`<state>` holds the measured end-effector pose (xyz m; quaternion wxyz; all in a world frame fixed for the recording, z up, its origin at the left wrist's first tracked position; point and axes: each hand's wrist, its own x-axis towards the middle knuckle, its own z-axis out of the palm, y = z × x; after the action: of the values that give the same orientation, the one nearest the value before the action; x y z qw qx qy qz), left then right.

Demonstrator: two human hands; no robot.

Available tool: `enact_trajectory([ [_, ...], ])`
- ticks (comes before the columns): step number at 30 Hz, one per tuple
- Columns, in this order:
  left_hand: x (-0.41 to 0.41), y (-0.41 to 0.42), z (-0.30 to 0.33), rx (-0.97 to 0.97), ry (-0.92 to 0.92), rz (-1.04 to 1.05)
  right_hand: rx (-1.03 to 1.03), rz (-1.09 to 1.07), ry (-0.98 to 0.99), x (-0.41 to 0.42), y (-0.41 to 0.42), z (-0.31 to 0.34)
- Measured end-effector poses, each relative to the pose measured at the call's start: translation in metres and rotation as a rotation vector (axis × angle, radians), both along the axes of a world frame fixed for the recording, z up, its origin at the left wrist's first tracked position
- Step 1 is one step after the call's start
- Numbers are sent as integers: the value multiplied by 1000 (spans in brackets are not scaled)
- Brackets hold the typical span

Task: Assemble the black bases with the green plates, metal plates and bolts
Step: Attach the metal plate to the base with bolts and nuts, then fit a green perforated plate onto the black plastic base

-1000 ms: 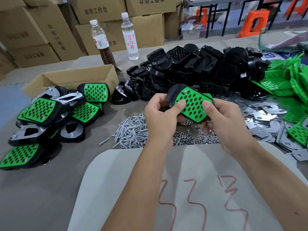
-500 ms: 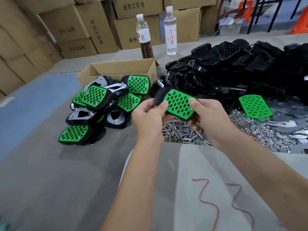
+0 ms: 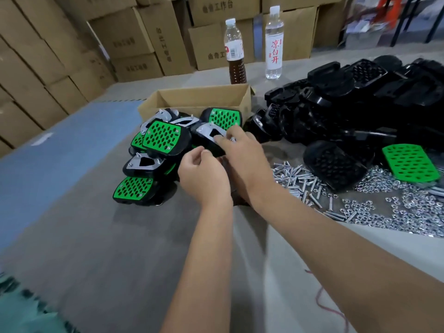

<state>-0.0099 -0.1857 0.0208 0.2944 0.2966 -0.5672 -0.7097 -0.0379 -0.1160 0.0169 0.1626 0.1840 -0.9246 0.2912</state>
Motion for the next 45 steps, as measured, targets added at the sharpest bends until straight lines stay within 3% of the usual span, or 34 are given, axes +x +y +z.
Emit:
enact_trajectory([
  [2,-1,1,-4,9,-32,-12,172,-31,50,-1,-1,0],
  [4,0,5,-5,16,-50,-1,192,-32,33,-3,-2,3],
  [8,-2,13,-1,106,-43,-3,-291,-1,-117,-2,9,2],
  [12,-6,14,-3,200,-25,-15,-593,-4,-126,1,27,-1],
  [18,-4,14,-8,233,28,-2,-532,2,-26,-2,28,0],
  [23,-8,13,-15,167,-10,20,-564,28,-75,-3,27,-3],
  [32,-12,14,-16,100,-43,100,-552,-124,-88,0,2,-1],
  [37,3,26,-7,-170,-80,196,-517,8,-246,3,25,13],
  [39,12,35,-2,-324,-96,264,-476,-18,-215,8,50,16],
  [41,20,43,6,-451,35,324,-432,-90,-107,19,78,18],
  [43,23,57,12,-577,157,187,-440,-186,32,33,107,21],
  [45,20,79,12,-715,103,-132,-439,-334,157,47,138,21],
])
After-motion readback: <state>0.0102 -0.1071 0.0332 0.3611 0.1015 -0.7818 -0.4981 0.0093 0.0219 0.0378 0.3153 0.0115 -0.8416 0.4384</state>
